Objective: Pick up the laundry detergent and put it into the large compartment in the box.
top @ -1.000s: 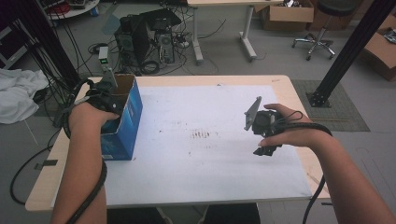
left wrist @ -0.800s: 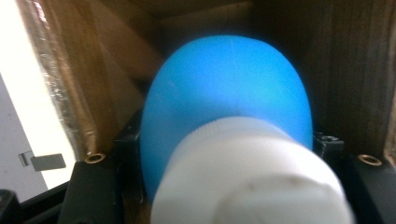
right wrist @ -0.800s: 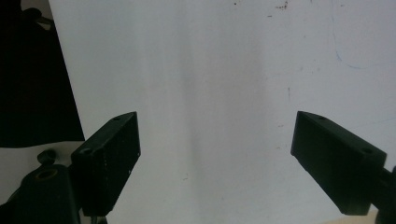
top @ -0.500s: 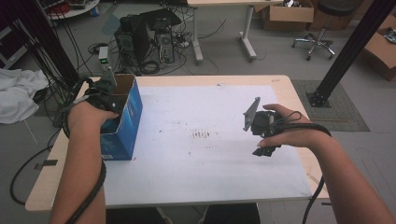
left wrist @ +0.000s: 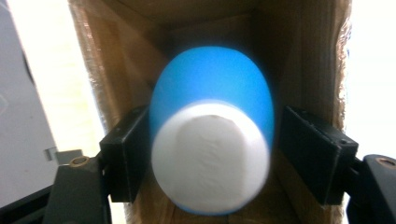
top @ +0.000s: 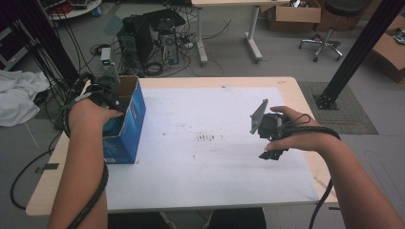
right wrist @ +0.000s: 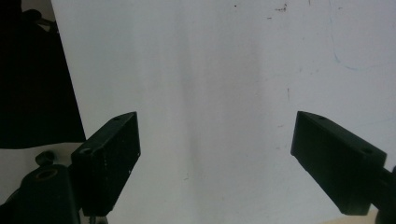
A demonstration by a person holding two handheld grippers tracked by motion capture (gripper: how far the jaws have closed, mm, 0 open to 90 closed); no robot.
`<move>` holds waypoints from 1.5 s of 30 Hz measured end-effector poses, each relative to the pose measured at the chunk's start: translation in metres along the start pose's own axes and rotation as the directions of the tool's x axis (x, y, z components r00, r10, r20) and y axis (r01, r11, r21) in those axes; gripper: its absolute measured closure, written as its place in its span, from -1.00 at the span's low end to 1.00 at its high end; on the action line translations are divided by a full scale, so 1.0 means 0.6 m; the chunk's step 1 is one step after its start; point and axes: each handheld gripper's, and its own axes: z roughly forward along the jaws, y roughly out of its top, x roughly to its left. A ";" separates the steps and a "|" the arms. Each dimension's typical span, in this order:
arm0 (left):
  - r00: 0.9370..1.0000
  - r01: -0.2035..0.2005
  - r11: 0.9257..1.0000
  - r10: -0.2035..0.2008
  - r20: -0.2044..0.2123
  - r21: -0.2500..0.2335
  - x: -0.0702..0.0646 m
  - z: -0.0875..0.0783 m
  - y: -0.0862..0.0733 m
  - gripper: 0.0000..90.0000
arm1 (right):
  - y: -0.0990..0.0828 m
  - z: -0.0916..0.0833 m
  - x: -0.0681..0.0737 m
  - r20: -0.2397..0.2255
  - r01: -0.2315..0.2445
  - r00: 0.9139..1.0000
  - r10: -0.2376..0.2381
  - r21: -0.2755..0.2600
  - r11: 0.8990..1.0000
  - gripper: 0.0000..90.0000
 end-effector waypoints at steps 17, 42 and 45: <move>0.999 0.004 1.000 -0.005 -0.037 -0.013 -0.004 -0.043 -0.005 -0.60 | 0.000 -0.008 0.005 0.007 0.004 1.000 -0.004 -0.007 1.000 -0.65; 0.996 -0.033 0.999 0.029 -0.088 -0.040 -0.017 -0.088 -0.014 -0.92 | 0.000 -0.013 0.011 0.012 0.006 1.000 -0.006 -0.007 1.000 -0.65; 0.996 -0.040 0.998 0.036 -0.087 -0.046 -0.019 -0.092 -0.015 -0.93 | 0.000 -0.013 0.012 0.011 0.004 1.000 -0.004 -0.005 1.000 -0.65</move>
